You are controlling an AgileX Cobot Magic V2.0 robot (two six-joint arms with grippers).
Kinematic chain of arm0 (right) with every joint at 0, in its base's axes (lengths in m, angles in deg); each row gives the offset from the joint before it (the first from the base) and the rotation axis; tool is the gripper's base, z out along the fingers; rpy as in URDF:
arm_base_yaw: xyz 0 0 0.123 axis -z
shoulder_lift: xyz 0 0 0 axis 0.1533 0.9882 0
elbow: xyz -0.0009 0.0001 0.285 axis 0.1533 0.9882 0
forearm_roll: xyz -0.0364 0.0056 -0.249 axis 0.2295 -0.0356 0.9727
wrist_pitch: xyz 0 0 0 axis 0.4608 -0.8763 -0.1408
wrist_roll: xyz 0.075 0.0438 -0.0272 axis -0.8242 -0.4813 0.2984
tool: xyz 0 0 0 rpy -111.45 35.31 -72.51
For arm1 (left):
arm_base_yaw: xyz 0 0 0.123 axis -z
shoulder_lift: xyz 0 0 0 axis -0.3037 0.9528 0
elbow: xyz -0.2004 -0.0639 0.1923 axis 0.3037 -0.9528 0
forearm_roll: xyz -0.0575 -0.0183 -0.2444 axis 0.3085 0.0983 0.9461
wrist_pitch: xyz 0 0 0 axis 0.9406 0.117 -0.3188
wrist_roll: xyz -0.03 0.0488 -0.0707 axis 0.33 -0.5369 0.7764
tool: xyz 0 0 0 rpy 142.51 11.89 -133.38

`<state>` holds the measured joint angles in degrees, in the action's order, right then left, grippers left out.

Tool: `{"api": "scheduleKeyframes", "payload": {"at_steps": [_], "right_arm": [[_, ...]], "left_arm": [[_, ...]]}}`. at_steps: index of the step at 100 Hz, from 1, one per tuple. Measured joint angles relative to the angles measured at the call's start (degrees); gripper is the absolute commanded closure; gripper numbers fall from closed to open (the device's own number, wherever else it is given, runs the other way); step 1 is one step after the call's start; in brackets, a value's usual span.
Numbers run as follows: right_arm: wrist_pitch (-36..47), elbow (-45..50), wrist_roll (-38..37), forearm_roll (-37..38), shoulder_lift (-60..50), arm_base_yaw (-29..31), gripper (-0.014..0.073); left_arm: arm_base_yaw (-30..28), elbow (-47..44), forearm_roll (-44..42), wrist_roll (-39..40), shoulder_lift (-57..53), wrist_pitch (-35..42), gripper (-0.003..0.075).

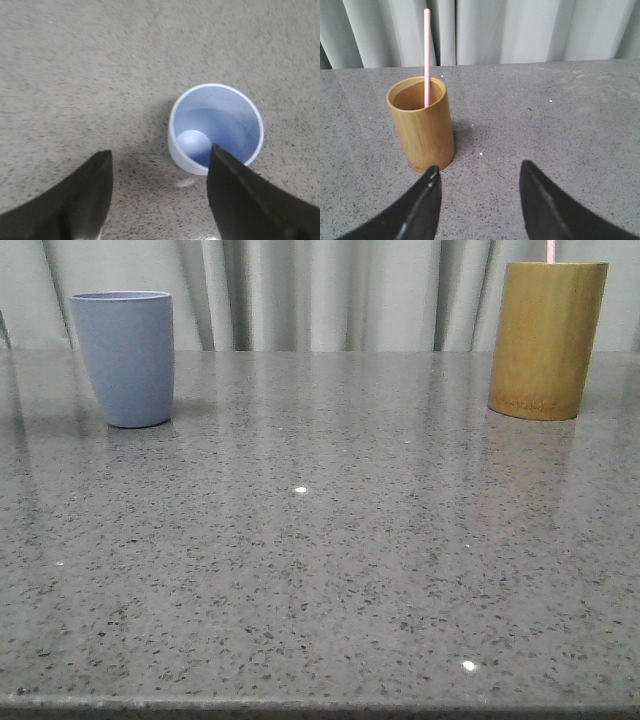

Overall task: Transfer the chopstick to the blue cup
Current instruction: 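Grasp the light blue cup rim with the left gripper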

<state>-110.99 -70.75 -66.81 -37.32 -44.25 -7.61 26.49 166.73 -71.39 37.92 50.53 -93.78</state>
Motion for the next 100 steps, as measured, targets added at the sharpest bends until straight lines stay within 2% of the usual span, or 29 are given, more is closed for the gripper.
{"api": "scheduleKeyframes", "payload": {"at_steps": [24,80,90,100], "right_arm": [[0.0,0.0,0.0,-0.39,0.0,0.0,0.0213],[0.0,0.0,0.0,0.0,0.0,0.0,0.0213],[0.0,0.0,0.0,0.0,0.0,0.0,0.0213],[0.0,0.0,0.0,-0.39,0.0,0.0,0.0213]], "left_arm": [[0.51,5.92,0.14,0.0,7.69,-3.95,0.0311],[0.51,8.71,1.58,0.0,17.08,-5.49,0.0314],[0.51,8.76,1.69,0.0,17.44,-5.49,0.0375],[0.51,8.86,2.51,0.0,17.65,-5.49,0.0526]]}}
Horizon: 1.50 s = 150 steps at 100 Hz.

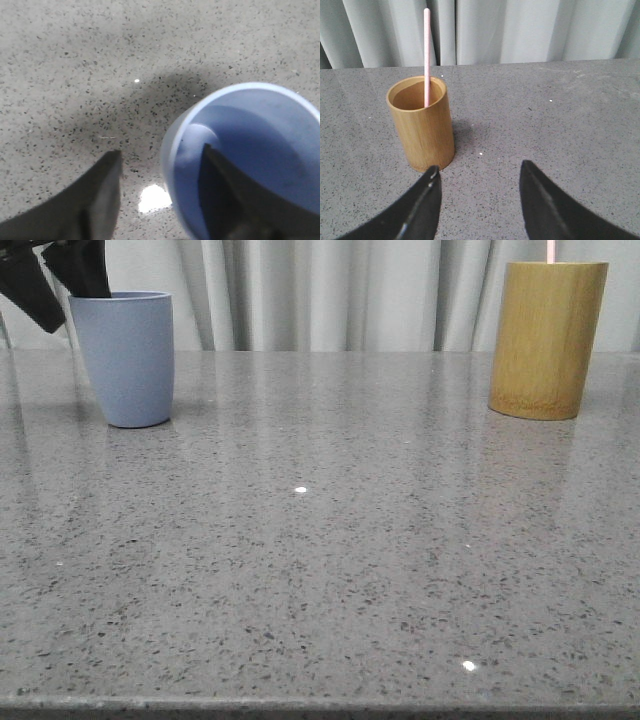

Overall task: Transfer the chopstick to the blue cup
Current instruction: 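Grasp the light blue cup rim with the left gripper, then carry the blue cup toward the bamboo cup and set it down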

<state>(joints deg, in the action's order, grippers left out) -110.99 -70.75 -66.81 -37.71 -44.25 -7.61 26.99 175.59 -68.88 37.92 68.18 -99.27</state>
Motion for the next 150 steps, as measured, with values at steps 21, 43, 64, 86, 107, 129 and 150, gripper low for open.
{"api": "scheduleKeyframes", "payload": {"at_steps": [21,43,64,86,107,129,150], "right_arm": [[0.0,0.0,0.0,0.0,0.0,0.0,0.0213],[-0.21,0.0,0.0,0.0,0.0,0.0,0.0213],[-0.53,0.0,0.0,0.0,0.0,0.0,0.0213],[-0.89,0.0,0.0,0.0,0.0,0.0,0.0213],[-0.89,0.0,0.0,0.0,0.0,0.0,0.0213],[-0.89,0.0,0.0,0.0,0.0,0.0,0.0213],[-0.89,0.0,0.0,0.0,0.0,0.0,0.0213]], "left_arm": [[0.0,0.0,1.79,0.0,0.03,-0.11,0.0739],[0.4,1.14,3.48,0.0,0.27,-0.48,0.0739],[4.1,7.56,3.47,0.0,2.8,-1.4,0.0739],[10.02,16.19,3.95,0.0,8.78,-2.62,0.0739],[12.99,22.77,4.3,0.0,13.92,-5.39,0.0739],[14.19,23.8,4.3,0.0,14.76,-5.1,0.0739],[14.19,23.92,4.52,0.0,14.76,-4.38,0.0643]]}}
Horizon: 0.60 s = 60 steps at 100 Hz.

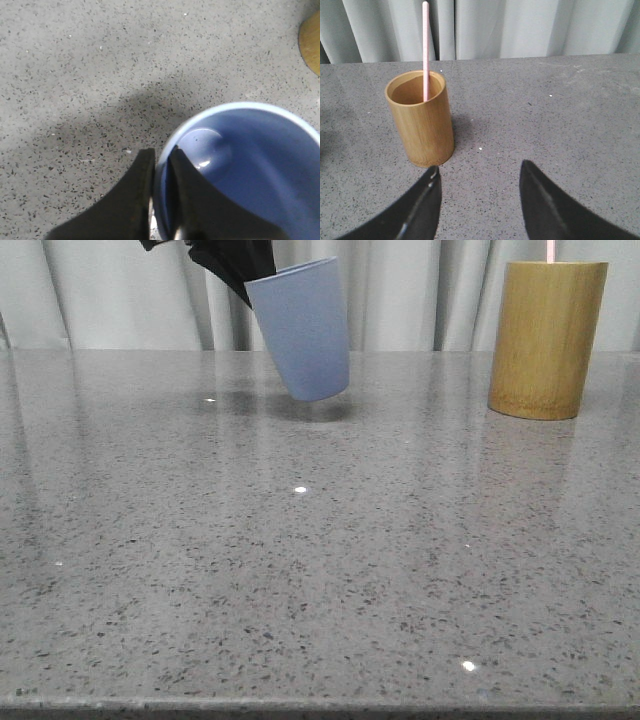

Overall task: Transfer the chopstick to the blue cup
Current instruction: 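Carry the blue cup toward the bamboo cup and set it down, then release the blue cup and lift the left gripper away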

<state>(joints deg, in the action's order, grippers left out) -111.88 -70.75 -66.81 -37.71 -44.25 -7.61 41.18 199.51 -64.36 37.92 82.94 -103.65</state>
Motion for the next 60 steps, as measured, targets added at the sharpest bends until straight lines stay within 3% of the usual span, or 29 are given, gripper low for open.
{"api": "scheduleKeyframes", "payload": {"at_steps": [13,20,41,60], "right_arm": [[-0.42,0.0,0.0,0.0,0.0,0.0,0.0213],[-0.42,0.0,0.0,0.0,0.0,0.0,0.0213],[-0.64,0.0,0.0,0.0,0.0,0.0,0.0213],[-0.84,0.0,0.0,0.0,0.0,0.0,0.0213]], "left_arm": [[0.0,0.0,1.14,0.0,0.0,0.1,0.0488],[0.0,0.0,1.35,0.0,0.0,0.35,0.0443],[0.0,0.93,2.29,0.0,0.0,0.48,0.0377],[0.0,4.96,2.49,0.0,0.0,-1.71,0.0375]]}}
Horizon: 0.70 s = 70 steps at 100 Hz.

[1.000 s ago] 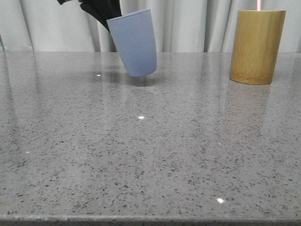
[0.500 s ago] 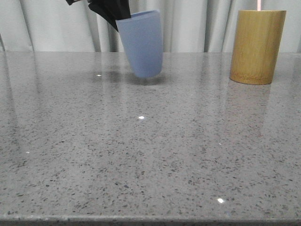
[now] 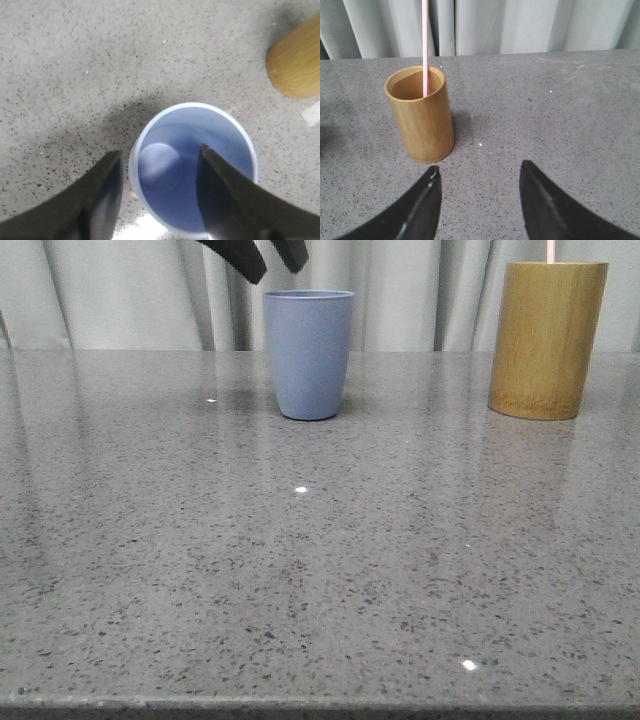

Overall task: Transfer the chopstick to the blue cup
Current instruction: 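Release the blue cup and lift the left gripper away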

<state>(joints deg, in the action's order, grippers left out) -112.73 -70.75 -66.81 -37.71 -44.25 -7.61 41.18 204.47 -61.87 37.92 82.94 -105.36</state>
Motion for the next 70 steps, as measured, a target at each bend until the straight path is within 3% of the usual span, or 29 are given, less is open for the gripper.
{"api": "scheduleKeyframes", "payload": {"at_steps": [29,70], "right_arm": [[-2.05,0.0,0.0,0.0,0.0,0.0,0.0213],[-2.4,0.0,0.0,0.0,0.0,0.0,0.0213]], "left_arm": [[-2.22,1.43,-2.73,0.0,-2.48,-5.01,0.0425],[-6.12,-2.89,-13.64,2.6,-17.09,-5.45,0.0425]]}}
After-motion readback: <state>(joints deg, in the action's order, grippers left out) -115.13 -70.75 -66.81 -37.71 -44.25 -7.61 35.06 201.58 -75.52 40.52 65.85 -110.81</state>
